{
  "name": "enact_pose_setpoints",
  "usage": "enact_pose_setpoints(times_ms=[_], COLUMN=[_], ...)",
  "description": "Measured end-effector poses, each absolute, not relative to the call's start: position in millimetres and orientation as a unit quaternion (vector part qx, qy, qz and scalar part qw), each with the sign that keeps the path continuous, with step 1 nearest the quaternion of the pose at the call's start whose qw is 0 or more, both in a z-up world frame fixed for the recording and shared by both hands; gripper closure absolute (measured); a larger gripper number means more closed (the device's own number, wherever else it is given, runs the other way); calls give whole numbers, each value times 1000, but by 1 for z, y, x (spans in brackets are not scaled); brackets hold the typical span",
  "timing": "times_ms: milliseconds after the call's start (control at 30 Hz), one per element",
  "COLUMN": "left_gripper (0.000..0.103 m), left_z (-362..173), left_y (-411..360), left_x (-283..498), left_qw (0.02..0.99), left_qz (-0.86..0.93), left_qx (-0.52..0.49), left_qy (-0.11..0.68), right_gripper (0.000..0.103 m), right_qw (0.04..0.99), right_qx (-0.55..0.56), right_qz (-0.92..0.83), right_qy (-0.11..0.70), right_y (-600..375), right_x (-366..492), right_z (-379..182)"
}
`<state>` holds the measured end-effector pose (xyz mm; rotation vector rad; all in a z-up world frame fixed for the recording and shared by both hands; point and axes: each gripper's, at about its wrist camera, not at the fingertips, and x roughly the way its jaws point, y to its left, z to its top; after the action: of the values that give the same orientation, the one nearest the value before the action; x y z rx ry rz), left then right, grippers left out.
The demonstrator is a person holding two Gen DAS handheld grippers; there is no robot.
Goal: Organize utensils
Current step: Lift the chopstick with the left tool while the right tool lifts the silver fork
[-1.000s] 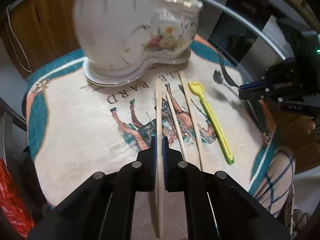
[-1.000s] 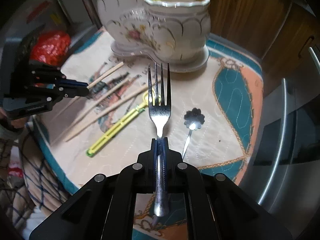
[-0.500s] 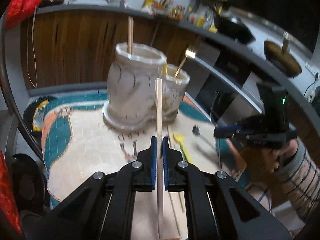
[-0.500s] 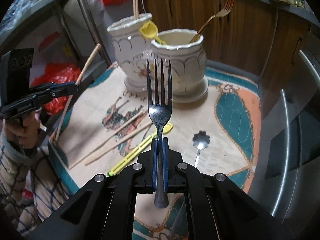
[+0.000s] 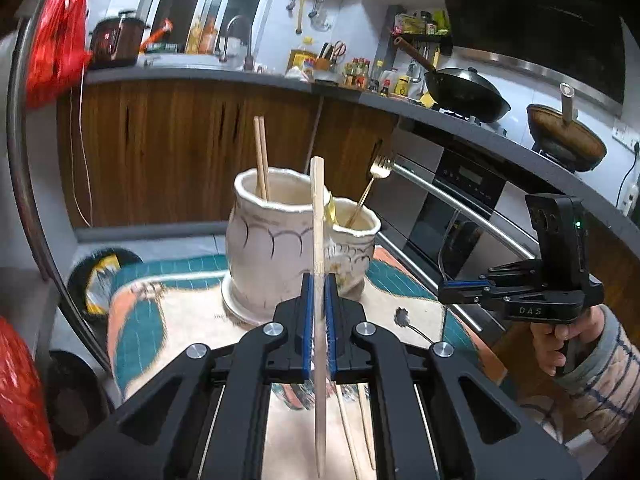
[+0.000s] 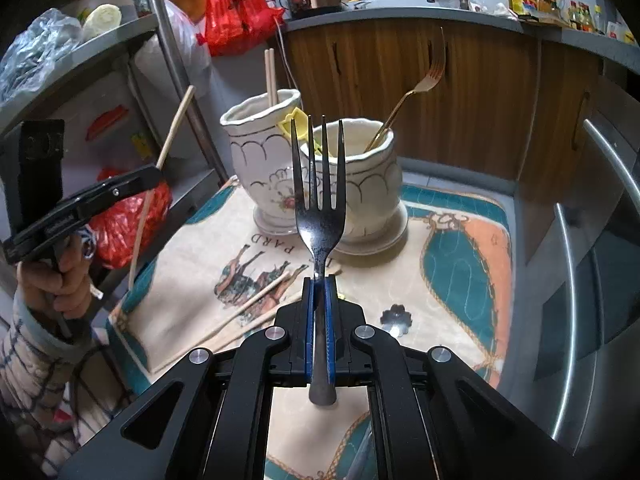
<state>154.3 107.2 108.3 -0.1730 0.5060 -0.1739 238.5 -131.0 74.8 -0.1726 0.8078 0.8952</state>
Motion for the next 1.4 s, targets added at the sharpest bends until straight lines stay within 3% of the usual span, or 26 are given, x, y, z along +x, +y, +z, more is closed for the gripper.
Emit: enact_pose_setpoints(times_ms=[767,1067,1400], left_gripper=[98,98,98], left_z=[168,196,178], left_y=[123,135,139], left_x=[184,217,258], left_qw=[981,988,990], left_qz=[-68,-69,-40], left_qx=[-85,-111,-130], left_qy=[159,79,40], right_gripper=[97,97,97], right_qw=[847,858,877], right_qx=[-60,-30,-15], right_qz=[441,445,418], right_qy=[290,254,236], right_y=[-119,-103,-78], right_x=[256,278,315], right_z=[152,176,168])
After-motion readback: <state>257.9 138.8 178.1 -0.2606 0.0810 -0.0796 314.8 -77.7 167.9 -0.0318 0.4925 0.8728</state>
